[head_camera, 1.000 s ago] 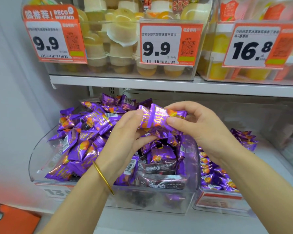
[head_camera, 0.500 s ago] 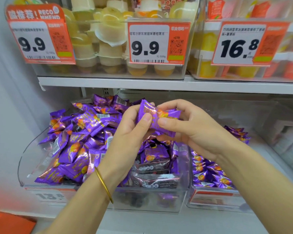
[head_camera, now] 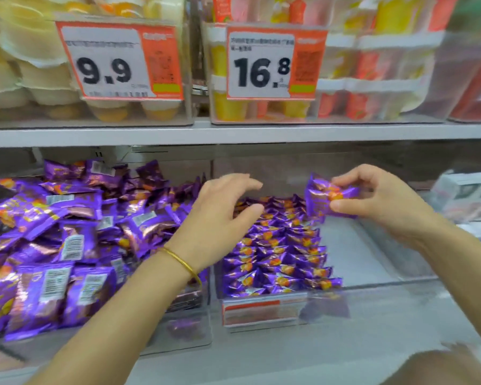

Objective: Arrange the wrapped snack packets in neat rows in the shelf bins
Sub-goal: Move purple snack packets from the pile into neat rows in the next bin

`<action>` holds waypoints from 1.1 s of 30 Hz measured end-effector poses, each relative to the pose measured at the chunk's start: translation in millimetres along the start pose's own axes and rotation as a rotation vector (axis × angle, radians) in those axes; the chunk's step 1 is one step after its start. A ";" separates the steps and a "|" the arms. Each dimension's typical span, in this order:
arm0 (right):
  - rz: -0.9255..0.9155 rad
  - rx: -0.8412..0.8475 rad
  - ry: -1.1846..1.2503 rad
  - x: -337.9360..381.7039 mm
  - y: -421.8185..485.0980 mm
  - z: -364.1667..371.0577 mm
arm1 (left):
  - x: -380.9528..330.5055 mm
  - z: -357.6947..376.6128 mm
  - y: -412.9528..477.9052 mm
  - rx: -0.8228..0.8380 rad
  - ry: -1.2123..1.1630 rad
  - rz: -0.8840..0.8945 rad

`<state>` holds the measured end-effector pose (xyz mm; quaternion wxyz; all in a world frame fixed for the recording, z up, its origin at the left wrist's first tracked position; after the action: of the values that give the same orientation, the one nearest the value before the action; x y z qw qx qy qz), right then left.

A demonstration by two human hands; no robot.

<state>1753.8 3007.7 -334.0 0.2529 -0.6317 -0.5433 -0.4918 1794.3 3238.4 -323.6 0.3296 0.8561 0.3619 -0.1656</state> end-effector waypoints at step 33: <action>0.247 0.223 -0.390 -137.8 41.7 10.1 | 4.7 7.1 -3.0 -0.021 0.066 0.003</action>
<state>1806.5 2944.3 -452.4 0.2696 -0.7443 -0.5514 -0.2632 1795.0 3237.5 -332.6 0.3268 0.8580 0.3732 -0.1330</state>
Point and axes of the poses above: each hand's wrist, its own y-axis towards the middle knuckle, its own z-axis out of the palm, x = y × z, the point moved 9 cm from there along y, towards the middle knuckle, and after that the axes turned 1 degree about -z, right-handed, at the moved point
